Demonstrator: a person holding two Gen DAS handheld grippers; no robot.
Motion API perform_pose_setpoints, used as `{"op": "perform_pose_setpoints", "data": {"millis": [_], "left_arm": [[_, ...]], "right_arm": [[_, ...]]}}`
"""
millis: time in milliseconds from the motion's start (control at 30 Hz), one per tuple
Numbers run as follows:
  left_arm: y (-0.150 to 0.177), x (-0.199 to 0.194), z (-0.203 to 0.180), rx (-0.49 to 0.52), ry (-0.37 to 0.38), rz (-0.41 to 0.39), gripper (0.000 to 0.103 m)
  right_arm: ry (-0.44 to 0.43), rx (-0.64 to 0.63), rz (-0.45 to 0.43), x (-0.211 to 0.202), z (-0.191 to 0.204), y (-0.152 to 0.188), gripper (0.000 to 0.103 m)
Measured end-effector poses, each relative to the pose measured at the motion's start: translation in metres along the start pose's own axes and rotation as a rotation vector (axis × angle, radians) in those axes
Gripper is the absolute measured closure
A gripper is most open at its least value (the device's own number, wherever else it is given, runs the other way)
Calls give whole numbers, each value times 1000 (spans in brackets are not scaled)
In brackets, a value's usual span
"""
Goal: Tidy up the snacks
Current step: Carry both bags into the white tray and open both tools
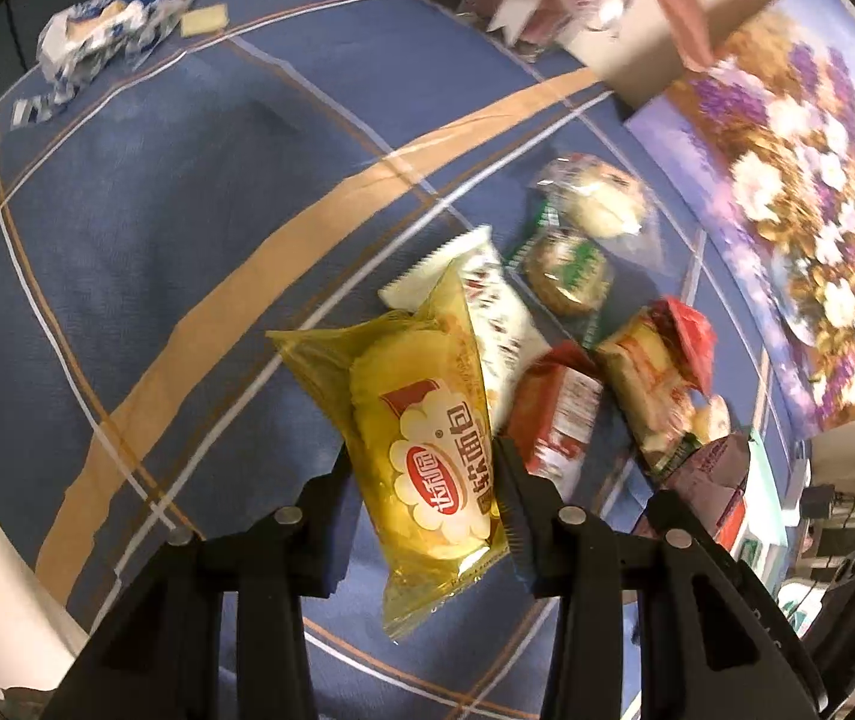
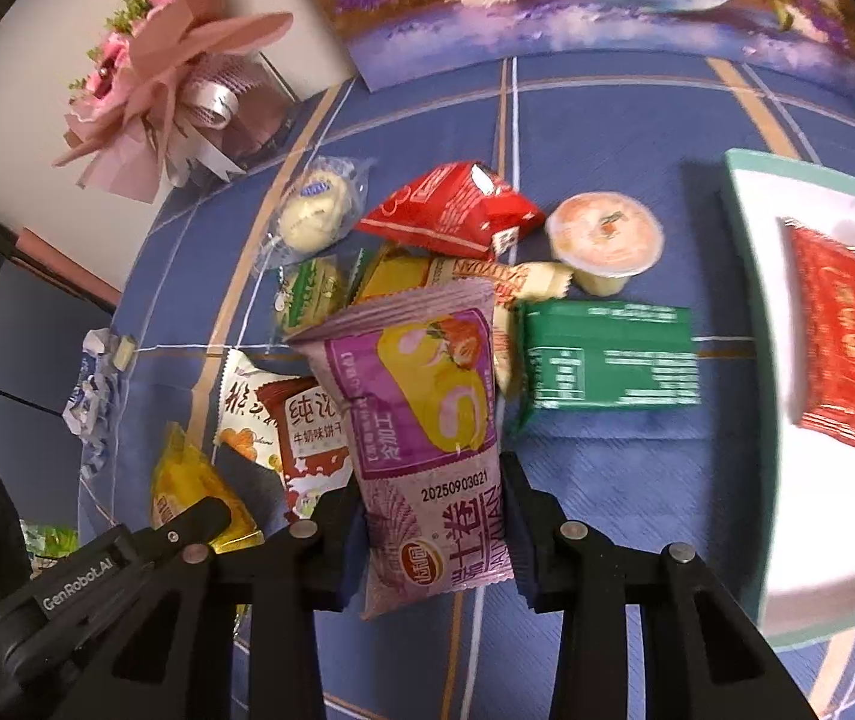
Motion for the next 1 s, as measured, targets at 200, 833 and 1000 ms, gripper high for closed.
{"op": "perform_pose_setpoints", "data": {"millis": [200, 833, 1000], "left_arm": [[20, -15, -43, 106, 33, -5, 59], [138, -14, -224, 600, 150, 75, 59], [165, 0, -262, 697, 160, 103, 59]], "right_arm": [[64, 35, -53, -37, -20, 1, 62], [349, 500, -151, -150, -226, 21, 62], [388, 593, -164, -162, -259, 28, 62]]}}
Point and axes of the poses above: each gripper's, at about its wrist camera, not at the fingertips, and x roughly the way its jaws point, z to its left, y to its underside, the point moved 7 cm from there along x, roughly the way its jaws point, and after that the axes turned 2 degrees about -x, right-handed, at the moved point
